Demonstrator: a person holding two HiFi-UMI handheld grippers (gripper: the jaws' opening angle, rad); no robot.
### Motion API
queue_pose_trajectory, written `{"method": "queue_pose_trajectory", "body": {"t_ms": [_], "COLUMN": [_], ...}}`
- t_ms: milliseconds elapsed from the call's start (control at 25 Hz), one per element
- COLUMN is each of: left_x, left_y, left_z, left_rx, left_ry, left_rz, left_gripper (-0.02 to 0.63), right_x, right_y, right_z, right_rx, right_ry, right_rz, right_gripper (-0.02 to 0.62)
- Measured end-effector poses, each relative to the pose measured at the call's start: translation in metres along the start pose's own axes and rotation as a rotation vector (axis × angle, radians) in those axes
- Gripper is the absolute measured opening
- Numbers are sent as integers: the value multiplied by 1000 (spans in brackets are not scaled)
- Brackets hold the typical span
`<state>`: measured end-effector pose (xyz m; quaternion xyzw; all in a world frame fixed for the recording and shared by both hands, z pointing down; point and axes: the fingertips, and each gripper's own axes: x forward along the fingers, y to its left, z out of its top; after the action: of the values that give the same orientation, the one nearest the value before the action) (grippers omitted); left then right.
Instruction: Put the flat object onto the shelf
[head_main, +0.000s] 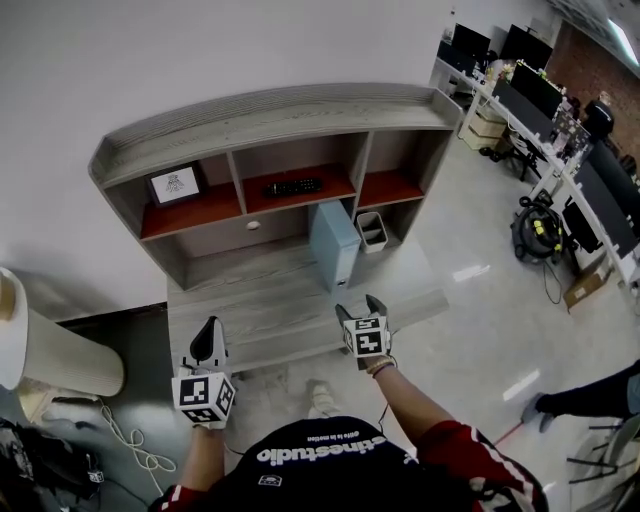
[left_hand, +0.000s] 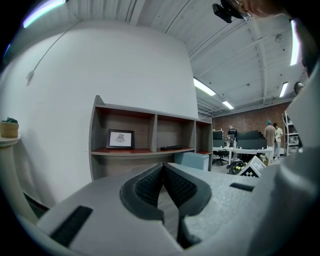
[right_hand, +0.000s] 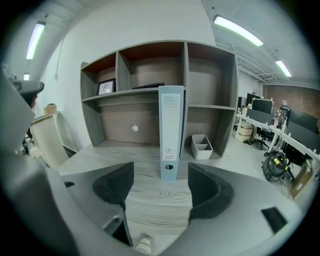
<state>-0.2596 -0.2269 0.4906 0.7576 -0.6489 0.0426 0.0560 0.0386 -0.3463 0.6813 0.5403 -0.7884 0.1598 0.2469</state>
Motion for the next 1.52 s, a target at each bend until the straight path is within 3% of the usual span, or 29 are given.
{"method": "queue_pose_trajectory", "body": {"t_ms": [720, 1080, 1520], "left_x": [-81, -92, -89], "left_y": [0, 7, -13], "left_z": [-7, -7, 18], "left_rx": [28, -25, 12], "left_ry": [-20, -37, -73], "left_rz": [-41, -35, 4], "left_gripper": [6, 6, 6], "right_x": [-111, -168, -209], "right_y": [39, 55, 43], "right_z": [-4, 23, 69], "right_rx": [44, 15, 27], "right_ry": [-118, -210, -320], "right_rz": [-24, -24, 9], "right_gripper": [324, 316, 314]}}
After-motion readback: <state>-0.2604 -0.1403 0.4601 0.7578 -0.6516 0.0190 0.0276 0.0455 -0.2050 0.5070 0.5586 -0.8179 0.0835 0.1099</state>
